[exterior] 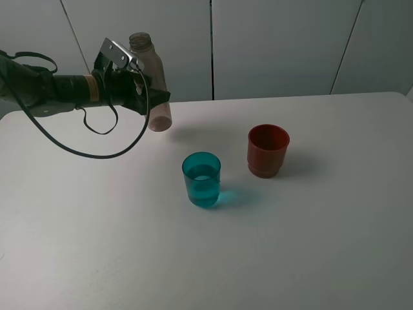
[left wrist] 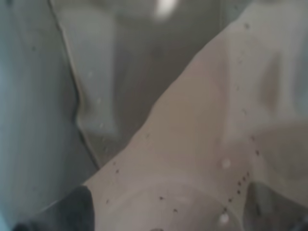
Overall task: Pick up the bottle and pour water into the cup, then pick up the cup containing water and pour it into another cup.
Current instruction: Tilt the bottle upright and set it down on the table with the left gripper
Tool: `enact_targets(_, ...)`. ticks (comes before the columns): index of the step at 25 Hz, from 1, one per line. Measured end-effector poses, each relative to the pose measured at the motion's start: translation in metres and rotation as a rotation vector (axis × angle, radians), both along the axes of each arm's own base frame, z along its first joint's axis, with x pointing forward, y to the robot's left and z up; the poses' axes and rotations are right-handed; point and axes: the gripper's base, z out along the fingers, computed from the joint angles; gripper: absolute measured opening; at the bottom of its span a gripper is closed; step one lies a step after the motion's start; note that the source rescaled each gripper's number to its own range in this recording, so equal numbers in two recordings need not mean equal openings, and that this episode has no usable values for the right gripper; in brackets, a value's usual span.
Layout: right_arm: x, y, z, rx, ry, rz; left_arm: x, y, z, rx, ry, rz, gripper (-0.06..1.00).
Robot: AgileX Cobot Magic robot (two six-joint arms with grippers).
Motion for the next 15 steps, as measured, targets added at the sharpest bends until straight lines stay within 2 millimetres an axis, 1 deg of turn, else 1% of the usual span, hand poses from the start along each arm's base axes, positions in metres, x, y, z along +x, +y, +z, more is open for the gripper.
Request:
enact_targets(4, 0.0, 0.0, 0.0, 0.0, 0.0, 0.0, 0.003, 0.004, -0.006, 0.021, 0.015, 0.032, 0.0)
enact_targets(10, 0.0, 0.0, 0.0, 0.0, 0.0, 0.0, 0.006, 0.016, -0.01, 0.016, 0.026, 0.072, 0.0)
enact_targets(15, 0.0, 0.0, 0.0, 0.0, 0.0, 0.0, 0.007, 0.016, -0.019, 0.016, 0.049, 0.078, 0.0)
